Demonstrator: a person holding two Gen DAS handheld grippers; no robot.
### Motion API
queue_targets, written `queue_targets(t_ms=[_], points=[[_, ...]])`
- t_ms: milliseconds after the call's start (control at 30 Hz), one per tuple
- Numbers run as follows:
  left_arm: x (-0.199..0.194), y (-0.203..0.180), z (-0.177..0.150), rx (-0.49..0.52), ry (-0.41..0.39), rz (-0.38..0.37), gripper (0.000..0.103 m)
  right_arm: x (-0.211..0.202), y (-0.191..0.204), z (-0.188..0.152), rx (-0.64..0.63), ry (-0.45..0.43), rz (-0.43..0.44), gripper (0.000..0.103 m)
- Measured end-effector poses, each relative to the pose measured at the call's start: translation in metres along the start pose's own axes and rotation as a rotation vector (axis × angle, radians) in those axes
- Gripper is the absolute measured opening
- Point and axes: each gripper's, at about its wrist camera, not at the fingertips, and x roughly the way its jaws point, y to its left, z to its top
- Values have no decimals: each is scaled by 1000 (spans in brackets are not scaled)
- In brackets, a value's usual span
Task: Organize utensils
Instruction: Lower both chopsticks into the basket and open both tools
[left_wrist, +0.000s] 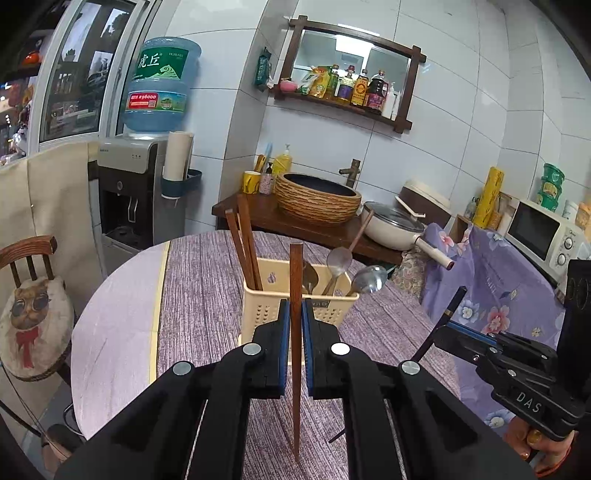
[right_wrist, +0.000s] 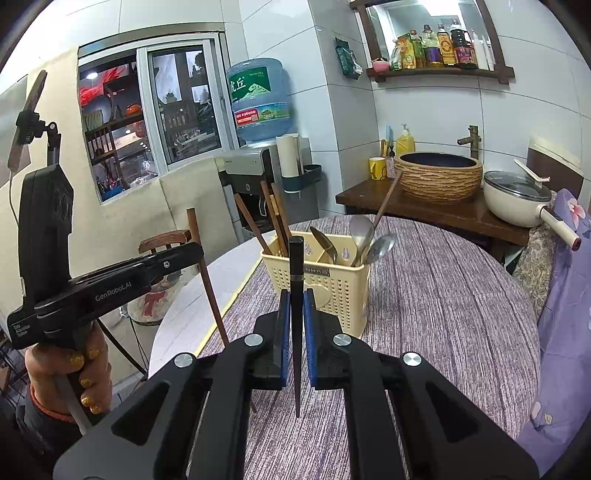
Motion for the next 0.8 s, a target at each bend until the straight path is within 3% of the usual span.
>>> queue_targets(t_ms=[233,567,800], points=[[-13,3,46,-35,-82,-23,8,-8,3,41,-12,-53,-17,8],[-18,-9,136,-47,-266,18,8,-15,8,141,-20,-192,-111,8],[20,-12,134,-26,-306,105,8,19,-7,157,0,-214,-192,8]])
